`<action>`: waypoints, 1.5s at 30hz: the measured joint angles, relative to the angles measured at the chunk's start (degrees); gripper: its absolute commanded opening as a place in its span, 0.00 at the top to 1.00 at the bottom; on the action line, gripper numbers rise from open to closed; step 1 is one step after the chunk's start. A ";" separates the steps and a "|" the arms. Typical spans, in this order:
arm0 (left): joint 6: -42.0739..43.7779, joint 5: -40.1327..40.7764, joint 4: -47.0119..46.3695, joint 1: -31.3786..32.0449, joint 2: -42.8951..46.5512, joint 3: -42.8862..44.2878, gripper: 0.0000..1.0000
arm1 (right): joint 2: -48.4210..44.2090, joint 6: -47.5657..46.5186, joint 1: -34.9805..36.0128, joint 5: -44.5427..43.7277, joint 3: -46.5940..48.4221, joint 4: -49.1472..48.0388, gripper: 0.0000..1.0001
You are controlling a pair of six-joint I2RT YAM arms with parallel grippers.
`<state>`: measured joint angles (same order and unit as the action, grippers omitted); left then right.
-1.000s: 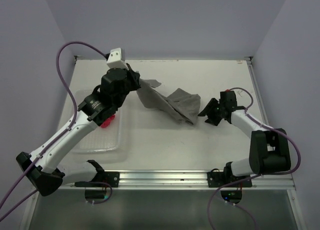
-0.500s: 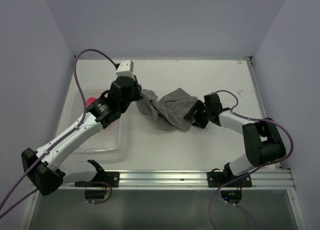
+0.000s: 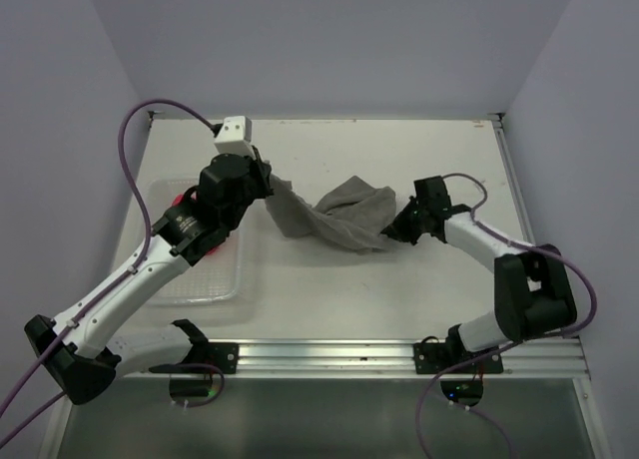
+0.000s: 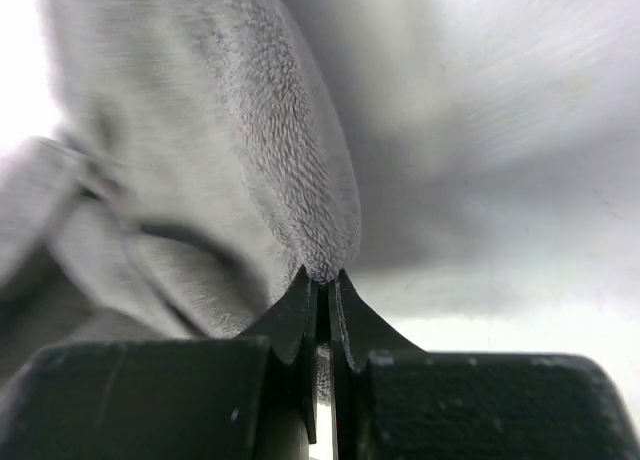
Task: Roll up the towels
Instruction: Flatten the towel
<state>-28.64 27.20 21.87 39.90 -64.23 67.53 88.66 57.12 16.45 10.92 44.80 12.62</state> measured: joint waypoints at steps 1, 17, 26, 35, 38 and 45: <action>0.48 0.28 -0.04 0.00 0.55 0.02 1.00 | -2.69 -0.28 -1.07 -0.90 1.01 2.89 1.00; 4.50 -3.39 -7.56 0.00 3.89 -2.62 1.00 | -22.16 -7.96 -24.81 -4.76 24.50 30.16 0.99; 5.77 -3.08 -7.72 0.00 2.60 -8.35 1.00 | -13.42 -9.90 -31.15 -0.63 26.32 31.15 1.00; 5.75 -2.99 -7.69 0.00 4.00 -12.90 1.00 | -0.09 -10.88 -28.35 0.52 35.08 29.29 0.99; 5.73 -3.13 -7.78 0.00 4.72 -13.49 1.00 | 4.92 -11.89 -24.55 0.46 41.81 28.68 0.99; 5.40 -3.48 -8.13 0.00 4.98 -15.52 1.00 | 26.05 -18.34 -12.70 -1.18 66.77 32.85 0.49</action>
<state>-23.24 23.73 13.74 39.90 -59.24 52.01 114.72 38.79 3.75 9.74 111.57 45.47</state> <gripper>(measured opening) 0.019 0.407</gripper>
